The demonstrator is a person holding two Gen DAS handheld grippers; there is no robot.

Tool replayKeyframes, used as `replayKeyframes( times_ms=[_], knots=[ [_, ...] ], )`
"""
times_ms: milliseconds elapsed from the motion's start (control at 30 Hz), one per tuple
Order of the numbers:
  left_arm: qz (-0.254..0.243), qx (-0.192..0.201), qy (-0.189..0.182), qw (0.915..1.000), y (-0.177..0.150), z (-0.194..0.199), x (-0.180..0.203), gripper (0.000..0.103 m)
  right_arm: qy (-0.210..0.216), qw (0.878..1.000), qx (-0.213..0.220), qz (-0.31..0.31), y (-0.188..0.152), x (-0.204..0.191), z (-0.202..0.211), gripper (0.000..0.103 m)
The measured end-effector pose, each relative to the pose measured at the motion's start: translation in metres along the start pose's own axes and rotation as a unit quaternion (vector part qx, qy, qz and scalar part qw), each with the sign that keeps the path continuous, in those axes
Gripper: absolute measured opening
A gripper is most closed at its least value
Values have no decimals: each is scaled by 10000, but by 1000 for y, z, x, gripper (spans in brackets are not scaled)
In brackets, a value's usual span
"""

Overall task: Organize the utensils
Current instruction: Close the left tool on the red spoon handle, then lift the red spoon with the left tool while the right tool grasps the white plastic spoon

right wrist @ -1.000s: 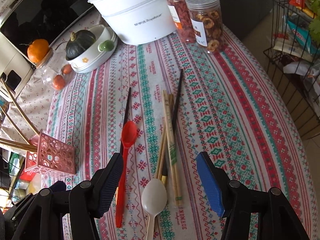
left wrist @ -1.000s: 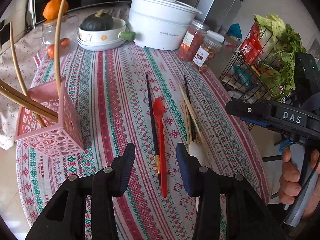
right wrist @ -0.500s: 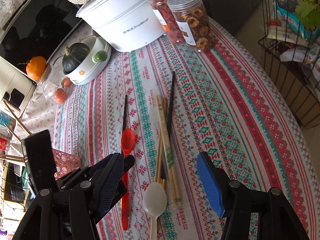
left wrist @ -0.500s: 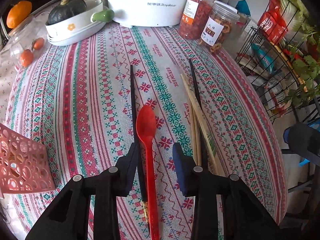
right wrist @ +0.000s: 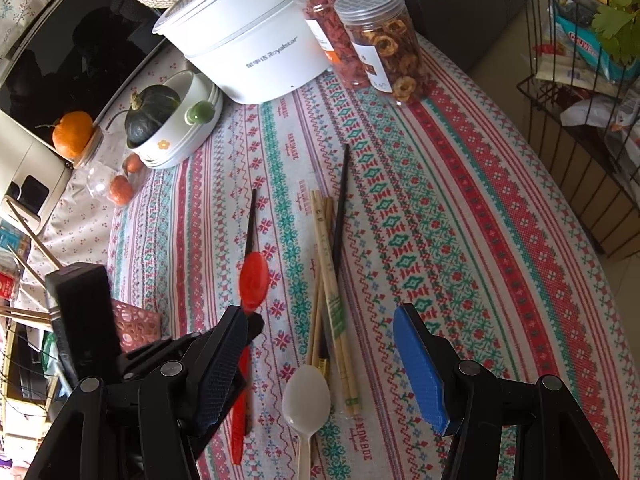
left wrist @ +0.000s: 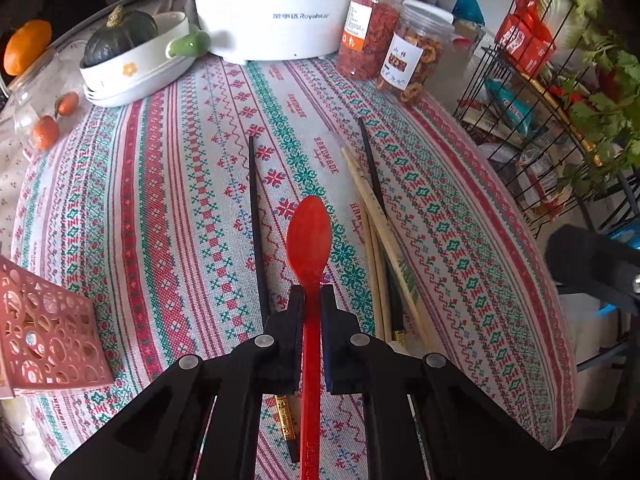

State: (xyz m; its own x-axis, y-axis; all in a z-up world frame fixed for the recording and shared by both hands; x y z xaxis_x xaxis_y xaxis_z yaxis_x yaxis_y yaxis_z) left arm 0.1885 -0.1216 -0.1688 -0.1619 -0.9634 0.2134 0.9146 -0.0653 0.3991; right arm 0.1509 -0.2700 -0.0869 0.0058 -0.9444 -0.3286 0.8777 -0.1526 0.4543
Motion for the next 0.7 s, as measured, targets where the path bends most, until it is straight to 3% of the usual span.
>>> replayKeyframes(
  times_ms=[167,367,533,700],
  knots=[
    [223,459,-346,9981,-12,51,-21,8,100,9975,-575,395,-16,-15,-24,66],
    [472,819,-601,9937,-26,109,-51,8,-34,9837,-1506,986,-45,-40,-62,66],
    [629,1017,-820,9894,-35,136,-66,8,-223,9779,-1707,1188,-56,-46,-75,60],
    [681,1100,-921,9873,-39,146,-75,8,-355,9758,-1807,1178,-57,-42,-86,42]
  ],
)
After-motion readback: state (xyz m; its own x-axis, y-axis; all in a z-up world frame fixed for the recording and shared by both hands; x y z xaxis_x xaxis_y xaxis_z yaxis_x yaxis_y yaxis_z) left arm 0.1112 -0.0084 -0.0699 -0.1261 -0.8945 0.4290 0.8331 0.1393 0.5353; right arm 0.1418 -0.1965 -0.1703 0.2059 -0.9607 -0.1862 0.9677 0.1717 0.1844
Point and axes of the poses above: each gripper's, at about its wrist camera, not at the fingertips, and z roughly against the way its jaws point, x to its right, y to its top, the point moved 3 cm from there along -z, roughly the way its jaws point, and after that the axes turned 10 degrees about z, right-handed, at the moved point
